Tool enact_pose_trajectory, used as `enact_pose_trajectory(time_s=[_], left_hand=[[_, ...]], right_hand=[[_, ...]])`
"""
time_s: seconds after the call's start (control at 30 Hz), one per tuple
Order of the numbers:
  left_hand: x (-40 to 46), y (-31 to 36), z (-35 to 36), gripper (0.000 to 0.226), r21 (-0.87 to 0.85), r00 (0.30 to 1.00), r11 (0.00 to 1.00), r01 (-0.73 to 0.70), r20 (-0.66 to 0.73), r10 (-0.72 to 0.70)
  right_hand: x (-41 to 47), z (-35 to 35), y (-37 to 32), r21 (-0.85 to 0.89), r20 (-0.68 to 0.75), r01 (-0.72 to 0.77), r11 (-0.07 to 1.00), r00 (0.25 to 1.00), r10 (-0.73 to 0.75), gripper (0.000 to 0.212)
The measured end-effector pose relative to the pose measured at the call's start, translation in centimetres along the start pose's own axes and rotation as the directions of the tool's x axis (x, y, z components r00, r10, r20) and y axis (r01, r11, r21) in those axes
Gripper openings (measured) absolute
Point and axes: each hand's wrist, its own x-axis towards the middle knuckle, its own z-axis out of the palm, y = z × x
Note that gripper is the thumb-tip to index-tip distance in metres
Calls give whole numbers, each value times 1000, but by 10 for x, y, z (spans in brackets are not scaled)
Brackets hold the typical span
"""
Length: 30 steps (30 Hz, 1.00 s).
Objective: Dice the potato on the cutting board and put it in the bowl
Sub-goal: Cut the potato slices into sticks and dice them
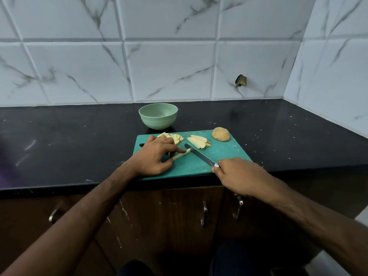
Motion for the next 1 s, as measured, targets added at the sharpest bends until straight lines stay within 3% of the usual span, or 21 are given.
enact_pose_trajectory(time_s=[0.33, 0.5, 1.0], left_hand=[[1, -1, 0, 48, 7, 1000, 1000, 8, -7, -8], [0, 1, 0, 52, 8, 1000, 1000, 6, 1, -6], [-1, 0, 1, 40, -5, 998, 1000, -4, -66, 3]], right_hand=[[-2, -18, 3, 18, -19, -3, 1000, 1000, 4, 39], [-14, -8, 2, -68, -29, 14, 998, 999, -16, 37], [-8, -12, -2, -36, -43, 16, 999, 999, -17, 39]])
